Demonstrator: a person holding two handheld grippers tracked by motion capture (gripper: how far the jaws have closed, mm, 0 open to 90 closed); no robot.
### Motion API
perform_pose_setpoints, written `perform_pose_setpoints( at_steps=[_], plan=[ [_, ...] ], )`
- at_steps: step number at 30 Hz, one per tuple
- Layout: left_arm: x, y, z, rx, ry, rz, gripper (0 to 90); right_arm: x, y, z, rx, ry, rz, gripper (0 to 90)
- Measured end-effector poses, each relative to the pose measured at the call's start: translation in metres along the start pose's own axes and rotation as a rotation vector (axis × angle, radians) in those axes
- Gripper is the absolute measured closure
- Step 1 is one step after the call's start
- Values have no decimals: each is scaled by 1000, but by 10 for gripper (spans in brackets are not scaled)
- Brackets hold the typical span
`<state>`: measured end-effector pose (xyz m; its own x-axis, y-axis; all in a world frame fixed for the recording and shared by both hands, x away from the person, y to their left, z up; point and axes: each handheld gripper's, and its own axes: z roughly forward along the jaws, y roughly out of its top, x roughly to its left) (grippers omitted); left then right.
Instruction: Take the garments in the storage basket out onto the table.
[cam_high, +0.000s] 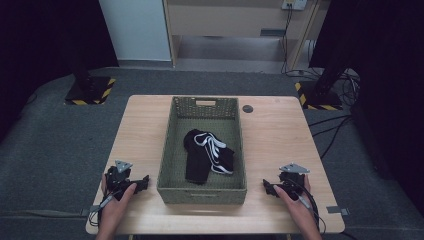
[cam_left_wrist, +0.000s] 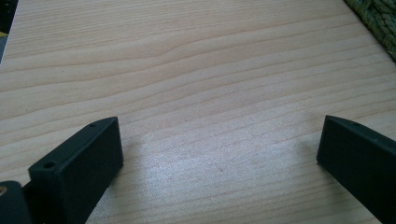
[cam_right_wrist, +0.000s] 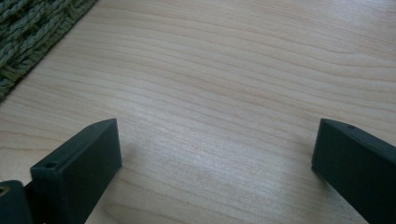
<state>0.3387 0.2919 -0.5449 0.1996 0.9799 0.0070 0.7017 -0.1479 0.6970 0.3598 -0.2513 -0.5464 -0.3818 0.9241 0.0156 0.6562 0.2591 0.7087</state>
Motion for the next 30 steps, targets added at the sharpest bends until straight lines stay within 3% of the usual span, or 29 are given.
perform_pose_setpoints(
  at_steps=[7,22,30],
  plan=[
    [0,0,0,0,0,0,0,0,4,-6,-8,12,14,29],
    [0,0,0,0,0,0,0,7,16,-20,-17,26,-25,32],
    [0,0,0,0,0,0,0,11,24,-33,-50,30,-35,37]
  ],
)
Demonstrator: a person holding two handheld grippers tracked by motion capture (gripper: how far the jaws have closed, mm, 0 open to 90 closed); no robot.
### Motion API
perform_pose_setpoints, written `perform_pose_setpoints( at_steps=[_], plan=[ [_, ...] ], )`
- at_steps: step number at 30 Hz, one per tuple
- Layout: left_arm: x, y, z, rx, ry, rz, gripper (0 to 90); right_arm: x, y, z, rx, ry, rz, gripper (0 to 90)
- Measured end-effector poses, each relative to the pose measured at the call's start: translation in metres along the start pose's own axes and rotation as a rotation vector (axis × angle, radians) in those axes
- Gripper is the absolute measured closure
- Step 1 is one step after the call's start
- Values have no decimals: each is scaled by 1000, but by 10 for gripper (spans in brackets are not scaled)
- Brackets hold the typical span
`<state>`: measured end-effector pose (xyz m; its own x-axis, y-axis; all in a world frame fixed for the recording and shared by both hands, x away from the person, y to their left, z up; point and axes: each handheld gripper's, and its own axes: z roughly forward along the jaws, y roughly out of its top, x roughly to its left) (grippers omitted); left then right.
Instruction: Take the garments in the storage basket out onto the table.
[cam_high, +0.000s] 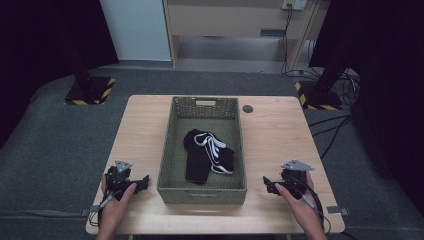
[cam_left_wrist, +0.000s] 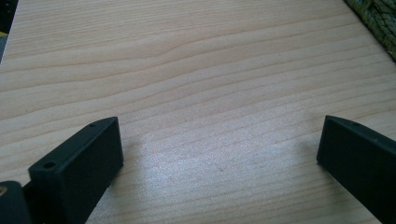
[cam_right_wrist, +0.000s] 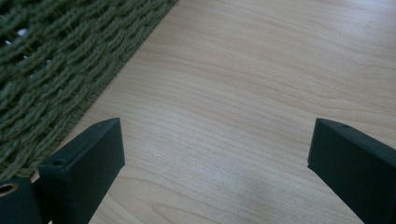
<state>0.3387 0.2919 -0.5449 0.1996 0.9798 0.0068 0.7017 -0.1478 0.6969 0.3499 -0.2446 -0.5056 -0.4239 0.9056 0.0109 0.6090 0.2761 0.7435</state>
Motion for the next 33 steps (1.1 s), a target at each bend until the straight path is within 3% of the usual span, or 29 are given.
perform_pose_setpoints(
  at_steps=[33],
  plan=[
    [0,0,0,0,0,0,0,23,53,-46,-43,14,-91,33]
  ],
)
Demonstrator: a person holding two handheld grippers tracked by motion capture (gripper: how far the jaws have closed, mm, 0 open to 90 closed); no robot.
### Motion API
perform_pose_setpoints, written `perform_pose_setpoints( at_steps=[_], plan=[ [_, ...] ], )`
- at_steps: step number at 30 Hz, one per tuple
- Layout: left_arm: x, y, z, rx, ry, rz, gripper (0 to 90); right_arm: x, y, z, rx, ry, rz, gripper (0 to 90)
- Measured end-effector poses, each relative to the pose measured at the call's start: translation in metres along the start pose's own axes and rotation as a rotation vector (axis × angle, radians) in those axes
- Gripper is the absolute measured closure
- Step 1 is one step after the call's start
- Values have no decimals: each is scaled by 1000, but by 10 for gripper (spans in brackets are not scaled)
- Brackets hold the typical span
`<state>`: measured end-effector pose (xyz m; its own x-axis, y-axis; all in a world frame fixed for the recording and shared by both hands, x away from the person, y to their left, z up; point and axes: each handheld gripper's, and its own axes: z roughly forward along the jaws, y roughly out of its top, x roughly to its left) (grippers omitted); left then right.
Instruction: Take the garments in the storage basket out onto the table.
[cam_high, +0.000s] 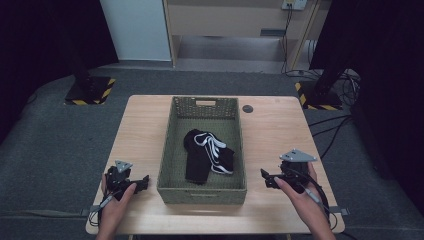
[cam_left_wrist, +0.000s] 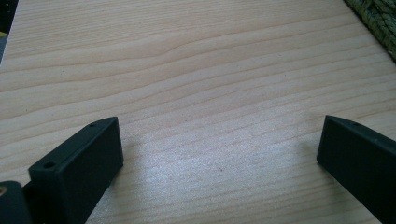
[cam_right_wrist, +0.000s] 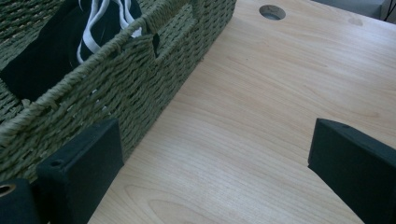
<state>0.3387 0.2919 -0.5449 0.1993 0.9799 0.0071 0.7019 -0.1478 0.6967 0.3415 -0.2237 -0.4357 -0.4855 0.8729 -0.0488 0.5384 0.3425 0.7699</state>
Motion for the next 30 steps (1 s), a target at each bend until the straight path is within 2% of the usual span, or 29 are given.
perform_pose_setpoints(
  at_steps=[9,14,30],
  plan=[
    [0,0,0,0,0,0,0,7,14,-6,-6,9,-18,32],
    [0,0,0,0,0,0,0,14,30,-12,-26,26,-34,31],
    [0,0,0,0,0,0,0,32,55,-10,-41,64,-63,30]
  ],
)
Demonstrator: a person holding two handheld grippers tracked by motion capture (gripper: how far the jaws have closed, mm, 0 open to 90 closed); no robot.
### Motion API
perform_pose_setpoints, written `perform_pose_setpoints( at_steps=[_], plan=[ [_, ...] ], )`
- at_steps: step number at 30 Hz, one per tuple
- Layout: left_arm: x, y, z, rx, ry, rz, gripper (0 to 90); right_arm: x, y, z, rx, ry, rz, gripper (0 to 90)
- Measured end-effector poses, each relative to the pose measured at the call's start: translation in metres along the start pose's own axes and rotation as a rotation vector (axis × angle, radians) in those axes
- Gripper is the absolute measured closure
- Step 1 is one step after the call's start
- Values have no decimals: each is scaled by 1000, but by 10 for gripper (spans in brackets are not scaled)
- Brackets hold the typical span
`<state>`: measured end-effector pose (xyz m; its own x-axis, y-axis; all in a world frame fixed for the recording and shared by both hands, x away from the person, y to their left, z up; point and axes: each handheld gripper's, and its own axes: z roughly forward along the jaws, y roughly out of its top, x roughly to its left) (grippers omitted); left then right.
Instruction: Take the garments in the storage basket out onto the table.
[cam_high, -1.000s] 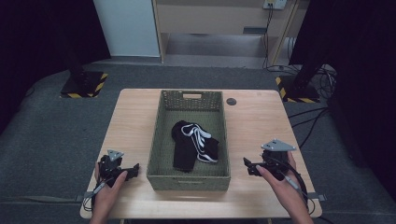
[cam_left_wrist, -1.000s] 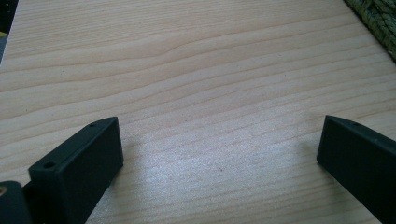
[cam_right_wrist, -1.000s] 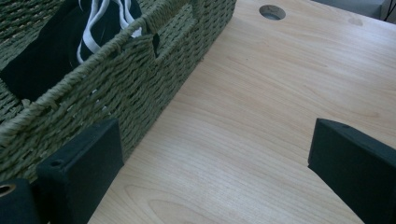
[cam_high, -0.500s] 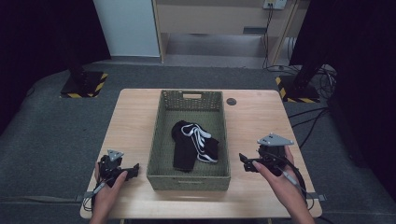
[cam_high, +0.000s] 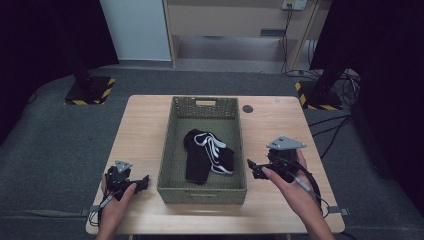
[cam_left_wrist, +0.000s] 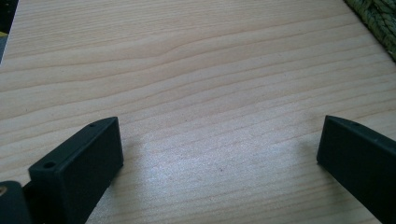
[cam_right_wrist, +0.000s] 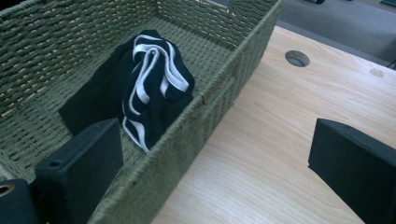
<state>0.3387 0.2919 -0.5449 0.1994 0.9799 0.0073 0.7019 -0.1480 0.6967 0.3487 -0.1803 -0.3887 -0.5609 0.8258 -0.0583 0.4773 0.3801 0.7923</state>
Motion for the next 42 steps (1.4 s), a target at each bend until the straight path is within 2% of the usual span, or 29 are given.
perform_pose_setpoints(
  at_steps=[22,32,42],
  plan=[
    [0,0,0,0,1,-2,0,26,31,25,1,49,-43,32],
    [0,0,0,0,1,-1,0,37,43,42,9,69,-59,32],
    [0,0,0,0,3,-4,0,43,50,54,11,81,-70,33]
  ],
)
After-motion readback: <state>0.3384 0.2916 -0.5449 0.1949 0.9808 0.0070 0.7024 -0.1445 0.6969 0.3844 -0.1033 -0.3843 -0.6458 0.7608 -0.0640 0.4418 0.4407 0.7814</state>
